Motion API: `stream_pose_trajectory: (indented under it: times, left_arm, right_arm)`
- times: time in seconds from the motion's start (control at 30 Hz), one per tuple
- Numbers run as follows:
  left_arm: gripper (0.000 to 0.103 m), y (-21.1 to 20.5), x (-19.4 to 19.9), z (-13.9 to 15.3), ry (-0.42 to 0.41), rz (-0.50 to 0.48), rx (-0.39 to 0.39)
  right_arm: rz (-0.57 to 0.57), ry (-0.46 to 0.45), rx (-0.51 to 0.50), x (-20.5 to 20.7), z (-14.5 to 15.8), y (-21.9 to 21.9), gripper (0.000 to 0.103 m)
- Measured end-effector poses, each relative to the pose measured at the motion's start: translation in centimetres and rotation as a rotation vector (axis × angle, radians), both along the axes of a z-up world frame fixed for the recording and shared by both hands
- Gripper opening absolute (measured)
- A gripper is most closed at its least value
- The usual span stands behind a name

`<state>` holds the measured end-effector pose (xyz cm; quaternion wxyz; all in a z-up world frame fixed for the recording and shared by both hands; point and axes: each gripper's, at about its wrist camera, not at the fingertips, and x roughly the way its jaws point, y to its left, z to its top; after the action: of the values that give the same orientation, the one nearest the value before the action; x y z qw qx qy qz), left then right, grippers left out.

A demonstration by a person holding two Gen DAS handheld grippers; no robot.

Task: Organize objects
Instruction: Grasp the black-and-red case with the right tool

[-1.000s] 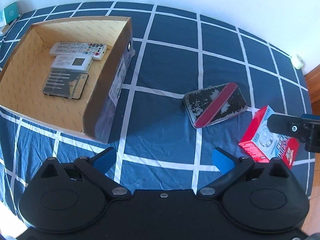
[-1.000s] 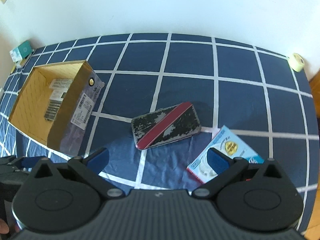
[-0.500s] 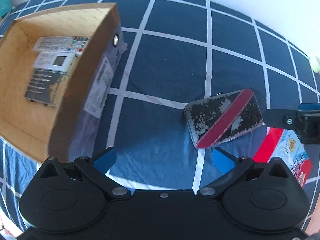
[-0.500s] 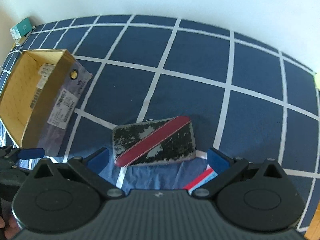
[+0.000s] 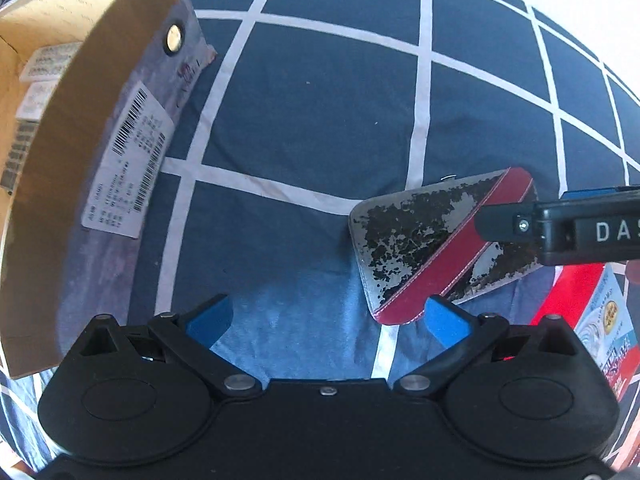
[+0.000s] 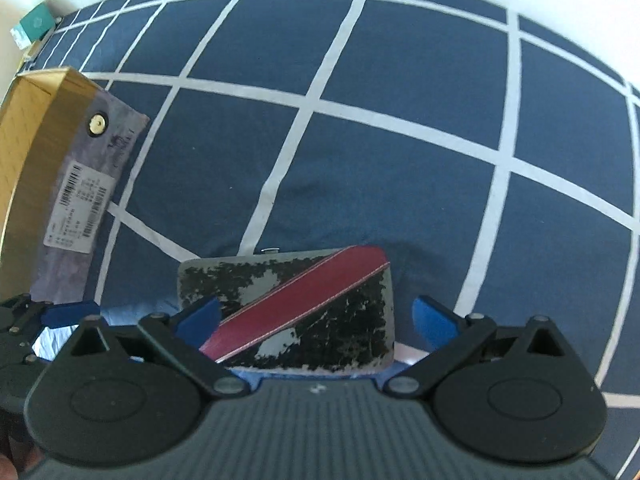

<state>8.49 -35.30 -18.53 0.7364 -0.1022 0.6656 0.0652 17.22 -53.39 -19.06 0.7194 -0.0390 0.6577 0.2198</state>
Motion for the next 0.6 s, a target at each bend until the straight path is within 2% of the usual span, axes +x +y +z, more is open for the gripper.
stream_pose_trajectory:
  times: [0.27,0.43,0.6]
  left_arm:
    - [0.103,0.0,0.1,-0.9,0.004,0.014,-0.018]
    - [0.103,0.0,0.2,-1.2,0.009,0.014,-0.030]
    - [0.103,0.2,0.2,-1.3,0.009,0.014,-0.037]
  right_arm:
    - [0.041,0.030,-0.008,1.1,-1.7,0.4,0.097]
    - [0.044,0.028,-0.043,1.0,-2.3,0.8,0.085]
    - [0.015,0.020,-0.051,0.8,-2.3,0.6,0.082]
